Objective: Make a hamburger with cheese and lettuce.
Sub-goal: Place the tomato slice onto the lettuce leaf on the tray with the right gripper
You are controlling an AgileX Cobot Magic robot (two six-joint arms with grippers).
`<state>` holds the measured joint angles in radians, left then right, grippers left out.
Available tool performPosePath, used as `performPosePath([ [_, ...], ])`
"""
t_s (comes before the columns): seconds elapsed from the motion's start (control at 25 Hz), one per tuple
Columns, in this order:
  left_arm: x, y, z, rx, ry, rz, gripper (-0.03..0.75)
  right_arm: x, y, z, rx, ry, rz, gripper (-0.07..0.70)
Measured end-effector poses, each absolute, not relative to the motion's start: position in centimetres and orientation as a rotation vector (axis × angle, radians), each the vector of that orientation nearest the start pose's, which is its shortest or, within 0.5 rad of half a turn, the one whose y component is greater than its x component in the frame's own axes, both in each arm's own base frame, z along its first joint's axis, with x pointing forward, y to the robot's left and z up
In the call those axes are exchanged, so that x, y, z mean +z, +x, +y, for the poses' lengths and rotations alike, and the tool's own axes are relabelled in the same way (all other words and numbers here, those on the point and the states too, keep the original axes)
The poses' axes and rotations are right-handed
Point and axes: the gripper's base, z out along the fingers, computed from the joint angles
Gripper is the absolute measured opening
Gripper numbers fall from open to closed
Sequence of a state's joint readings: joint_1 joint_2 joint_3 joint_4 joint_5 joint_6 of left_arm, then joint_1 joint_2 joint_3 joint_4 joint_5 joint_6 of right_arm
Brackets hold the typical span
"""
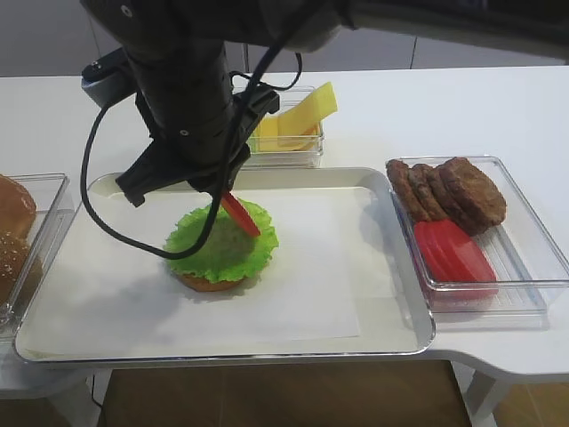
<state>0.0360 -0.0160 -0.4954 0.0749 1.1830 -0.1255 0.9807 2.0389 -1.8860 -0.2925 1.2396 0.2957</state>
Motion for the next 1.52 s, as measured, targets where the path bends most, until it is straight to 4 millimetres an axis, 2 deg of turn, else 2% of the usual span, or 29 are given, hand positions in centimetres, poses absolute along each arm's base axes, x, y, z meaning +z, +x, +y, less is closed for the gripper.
performPosePath([
  [1.2,26.65,-1.27,0.59,0.039,-0.183,2.145,0.286,28.28,26.60,34.76,-0.148,-1.031,2.523,0.048],
  [1.52,26.65,-1.27,0.59,0.039,-0.183,2.145,0.286,27.67,26.53,35.04,-0.131,-1.040,2.547,0.048],
])
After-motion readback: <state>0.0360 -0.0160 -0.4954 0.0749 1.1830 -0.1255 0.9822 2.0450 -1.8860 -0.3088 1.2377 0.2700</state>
